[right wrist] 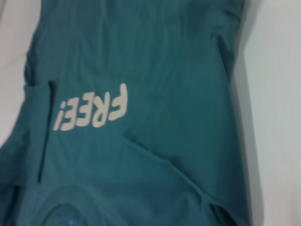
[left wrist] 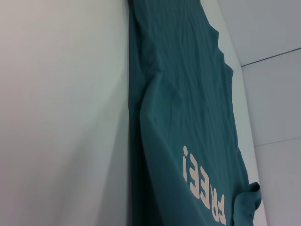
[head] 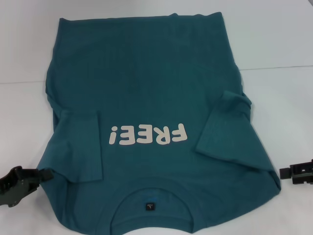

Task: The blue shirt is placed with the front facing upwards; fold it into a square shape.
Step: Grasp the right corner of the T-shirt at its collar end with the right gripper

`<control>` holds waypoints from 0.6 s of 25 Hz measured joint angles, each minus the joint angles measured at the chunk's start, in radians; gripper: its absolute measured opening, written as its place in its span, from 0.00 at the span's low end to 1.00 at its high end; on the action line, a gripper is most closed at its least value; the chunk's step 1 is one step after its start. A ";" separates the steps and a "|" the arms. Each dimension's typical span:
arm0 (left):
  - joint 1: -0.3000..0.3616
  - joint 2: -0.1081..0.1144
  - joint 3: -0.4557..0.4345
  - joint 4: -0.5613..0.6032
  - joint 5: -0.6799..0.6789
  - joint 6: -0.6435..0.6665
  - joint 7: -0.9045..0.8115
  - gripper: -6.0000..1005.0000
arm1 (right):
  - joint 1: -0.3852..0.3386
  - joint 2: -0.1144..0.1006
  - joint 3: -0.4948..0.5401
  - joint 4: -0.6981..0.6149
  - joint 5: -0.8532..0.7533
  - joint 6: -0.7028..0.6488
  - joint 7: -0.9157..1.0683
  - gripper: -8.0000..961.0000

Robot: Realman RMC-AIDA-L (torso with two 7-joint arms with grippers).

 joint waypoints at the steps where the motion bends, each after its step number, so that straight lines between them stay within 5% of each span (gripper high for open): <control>1: 0.000 0.000 0.000 0.000 0.000 0.000 0.000 0.05 | 0.008 0.003 0.000 0.007 -0.015 0.009 0.000 0.66; 15: 0.002 -0.004 -0.001 -0.002 0.000 -0.012 0.000 0.05 | 0.055 0.020 -0.005 0.039 -0.062 0.074 0.010 0.65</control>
